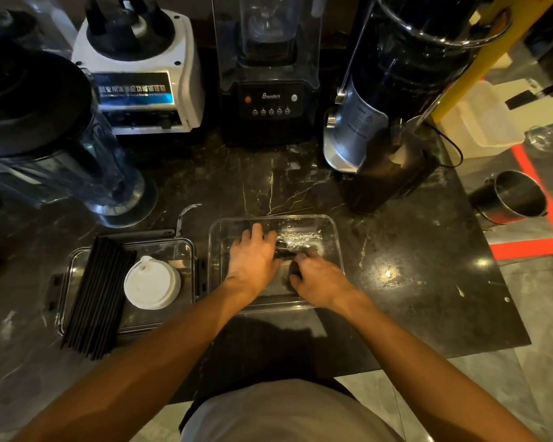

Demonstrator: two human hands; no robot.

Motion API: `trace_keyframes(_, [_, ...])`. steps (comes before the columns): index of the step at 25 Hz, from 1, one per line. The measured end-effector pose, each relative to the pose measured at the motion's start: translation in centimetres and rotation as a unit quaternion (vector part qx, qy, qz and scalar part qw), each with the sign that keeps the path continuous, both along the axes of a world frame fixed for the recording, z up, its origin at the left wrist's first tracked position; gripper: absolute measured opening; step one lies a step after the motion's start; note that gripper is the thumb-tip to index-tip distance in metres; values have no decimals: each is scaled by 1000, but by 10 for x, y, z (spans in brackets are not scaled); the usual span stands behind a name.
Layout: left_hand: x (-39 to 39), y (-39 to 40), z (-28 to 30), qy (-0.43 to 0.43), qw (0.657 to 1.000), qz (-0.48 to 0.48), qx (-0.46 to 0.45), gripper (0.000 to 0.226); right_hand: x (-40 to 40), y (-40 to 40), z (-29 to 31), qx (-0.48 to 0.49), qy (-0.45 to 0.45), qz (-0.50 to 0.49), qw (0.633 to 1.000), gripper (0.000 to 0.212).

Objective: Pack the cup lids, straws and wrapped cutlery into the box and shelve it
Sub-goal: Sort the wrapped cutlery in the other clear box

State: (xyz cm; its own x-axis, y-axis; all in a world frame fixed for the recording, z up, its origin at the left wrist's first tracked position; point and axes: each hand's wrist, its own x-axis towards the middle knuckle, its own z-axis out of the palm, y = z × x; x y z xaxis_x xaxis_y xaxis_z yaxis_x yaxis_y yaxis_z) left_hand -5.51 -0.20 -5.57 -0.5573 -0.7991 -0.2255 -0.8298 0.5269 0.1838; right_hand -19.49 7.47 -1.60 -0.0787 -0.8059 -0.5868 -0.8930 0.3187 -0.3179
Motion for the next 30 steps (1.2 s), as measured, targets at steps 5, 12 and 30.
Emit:
trace_keyframes(5, [8, 4, -1, 42, 998, 38, 18, 72, 3, -2, 1, -3, 15, 4, 1000, 31])
trace_keyframes(12, [11, 5, -1, 66, 994, 65, 63, 60, 4, 1, 1, 19, 15, 23, 999, 18])
trace_keyframes(30, [27, 3, 21, 89, 987, 77, 112, 25, -1, -27, 38, -5, 3, 14, 1000, 36])
